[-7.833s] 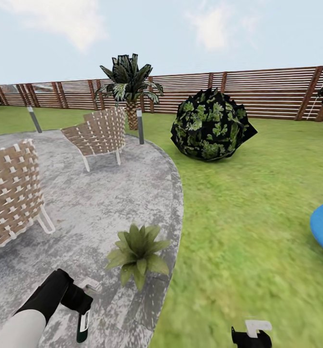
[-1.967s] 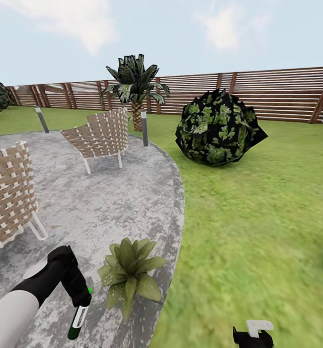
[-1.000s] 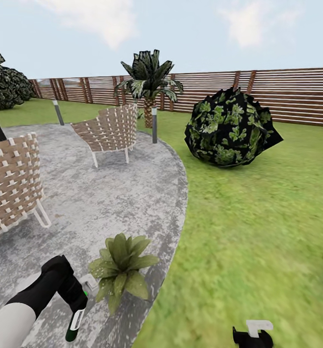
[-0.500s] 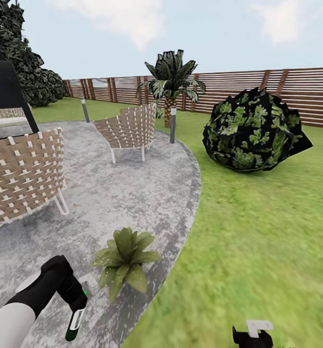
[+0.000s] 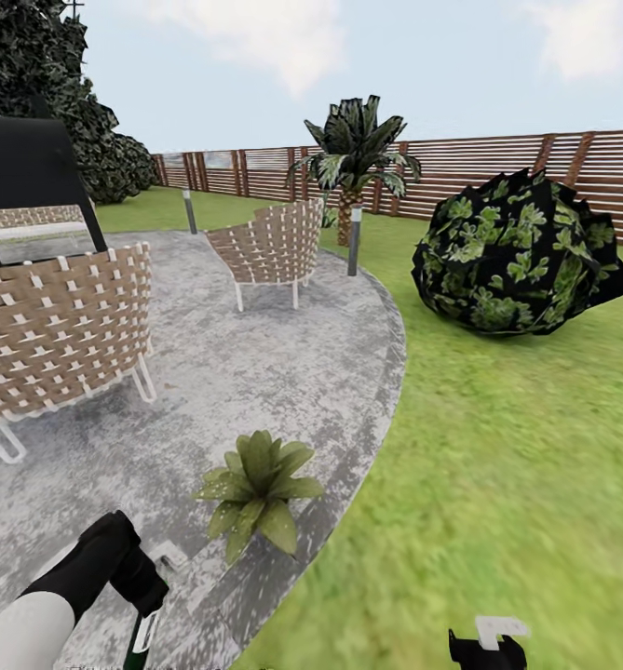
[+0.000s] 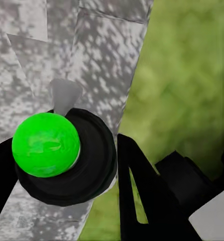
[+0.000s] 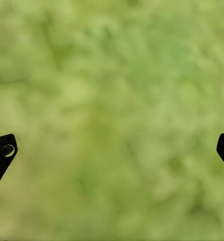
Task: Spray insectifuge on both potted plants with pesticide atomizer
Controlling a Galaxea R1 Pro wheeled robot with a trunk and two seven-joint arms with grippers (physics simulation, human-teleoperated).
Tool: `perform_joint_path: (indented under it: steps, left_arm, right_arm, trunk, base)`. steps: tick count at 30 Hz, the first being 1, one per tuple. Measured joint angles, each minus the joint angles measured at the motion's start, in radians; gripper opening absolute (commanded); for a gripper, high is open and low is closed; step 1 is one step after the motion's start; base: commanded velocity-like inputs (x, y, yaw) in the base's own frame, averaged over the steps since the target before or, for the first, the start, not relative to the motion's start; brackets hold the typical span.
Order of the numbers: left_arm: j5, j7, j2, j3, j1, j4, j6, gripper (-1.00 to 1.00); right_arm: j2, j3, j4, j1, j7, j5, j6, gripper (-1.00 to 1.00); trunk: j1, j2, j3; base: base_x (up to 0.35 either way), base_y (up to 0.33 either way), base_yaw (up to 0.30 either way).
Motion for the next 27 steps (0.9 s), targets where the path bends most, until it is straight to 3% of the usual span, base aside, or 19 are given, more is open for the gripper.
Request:
perform_joint_path:
  steps: [7,14,19,27]
  left_arm:
    - [0.006,0.004,-0.032,0.001,-0.001,-0.001,0.001,-1.00]
    - [0.010,0.003,-0.032,0.002,-0.002,-0.004,0.002,-1.00]
    - [0.012,0.007,-0.032,0.083,-0.016,-0.005,0.005,-1.00]
    - [0.011,0.007,-0.032,0.092,-0.018,-0.005,0.005,-1.00]
  right_arm:
    - [0.000,0.000,0.000,0.000,0.000,0.000,0.000,1.00]
    - [0.000,0.000,0.000,0.000,-0.002,0.000,-0.001,1.00]
    - [0.000,0.000,0.000,0.000,-0.002,0.000,-0.002,1.00]
    - [0.006,0.001,-0.001,0.000,0.001,0.000,-0.001,1.00]
  trunk:
    - [0.000,0.000,0.000]
    - [0.000,0.000,0.000]
    - [0.000,0.000,0.000]
    - [0.000,0.000,0.001]
  base:
    - [0.029,-0.131,0.136]
    - [0.168,-0.240,0.178]
    - [0.130,-0.248,0.273]
    - [-0.108,-0.248,0.036]
